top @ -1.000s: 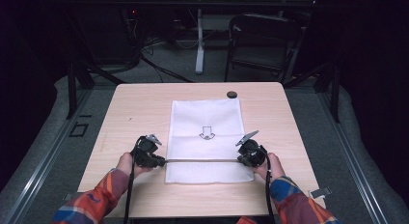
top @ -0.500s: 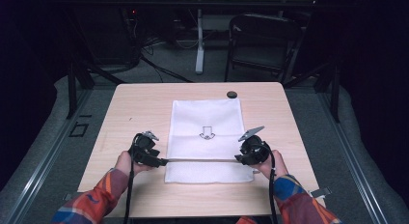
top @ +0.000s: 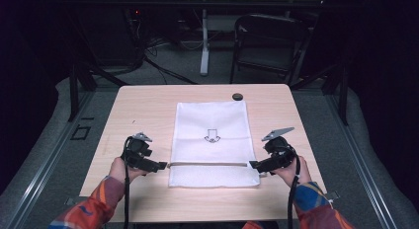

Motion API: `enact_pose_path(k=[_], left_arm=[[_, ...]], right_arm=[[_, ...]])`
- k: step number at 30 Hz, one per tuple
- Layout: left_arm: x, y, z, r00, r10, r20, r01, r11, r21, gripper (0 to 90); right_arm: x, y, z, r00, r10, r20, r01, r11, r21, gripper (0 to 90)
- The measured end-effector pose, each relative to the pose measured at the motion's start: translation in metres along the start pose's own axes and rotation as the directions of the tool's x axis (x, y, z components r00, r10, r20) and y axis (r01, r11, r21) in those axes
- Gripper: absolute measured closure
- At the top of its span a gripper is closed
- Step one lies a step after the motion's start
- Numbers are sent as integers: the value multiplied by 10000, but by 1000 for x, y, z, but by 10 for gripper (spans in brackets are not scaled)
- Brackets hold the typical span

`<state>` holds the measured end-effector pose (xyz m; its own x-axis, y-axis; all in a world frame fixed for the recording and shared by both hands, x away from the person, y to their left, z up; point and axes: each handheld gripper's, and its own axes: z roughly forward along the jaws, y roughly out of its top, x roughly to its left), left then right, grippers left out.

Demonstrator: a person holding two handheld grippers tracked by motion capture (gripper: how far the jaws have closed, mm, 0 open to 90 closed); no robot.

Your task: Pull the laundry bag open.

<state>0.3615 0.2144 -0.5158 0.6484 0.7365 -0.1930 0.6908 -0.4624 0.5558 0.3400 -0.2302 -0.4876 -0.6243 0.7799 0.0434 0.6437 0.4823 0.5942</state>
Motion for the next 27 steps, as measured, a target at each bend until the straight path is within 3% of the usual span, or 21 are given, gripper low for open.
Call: enact_pose_path(k=[8, 13, 21, 25, 27], left_arm=[[-3, -16, -17, 9991, -38, -423, 38, 10000, -10, 82], [-1, -27, -26, 9970, -378, -671, 366, 9992, -179, 45], [2, -41, -36, 9907, -575, -1237, 554, 9983, -202, 1], [6, -43, -34, 9896, -679, -1271, 648, 9975, -281, 0], [9, -43, -32, 9898, -726, -1225, 693, 9971, -305, 0]], right_arm=[[-13, -30, -17, 9977, 650, 194, -658, 9970, 403, 71], [-20, -49, -20, 9944, 954, 451, -988, 9919, 798, 0], [-25, -74, -24, 9888, 1355, 621, -1409, 9857, 920, 0], [-29, -84, -21, 9797, 1772, 932, -1872, 9758, 1129, 0], [-32, -84, -19, 9783, 1887, 853, -1978, 9736, 1142, 0]])
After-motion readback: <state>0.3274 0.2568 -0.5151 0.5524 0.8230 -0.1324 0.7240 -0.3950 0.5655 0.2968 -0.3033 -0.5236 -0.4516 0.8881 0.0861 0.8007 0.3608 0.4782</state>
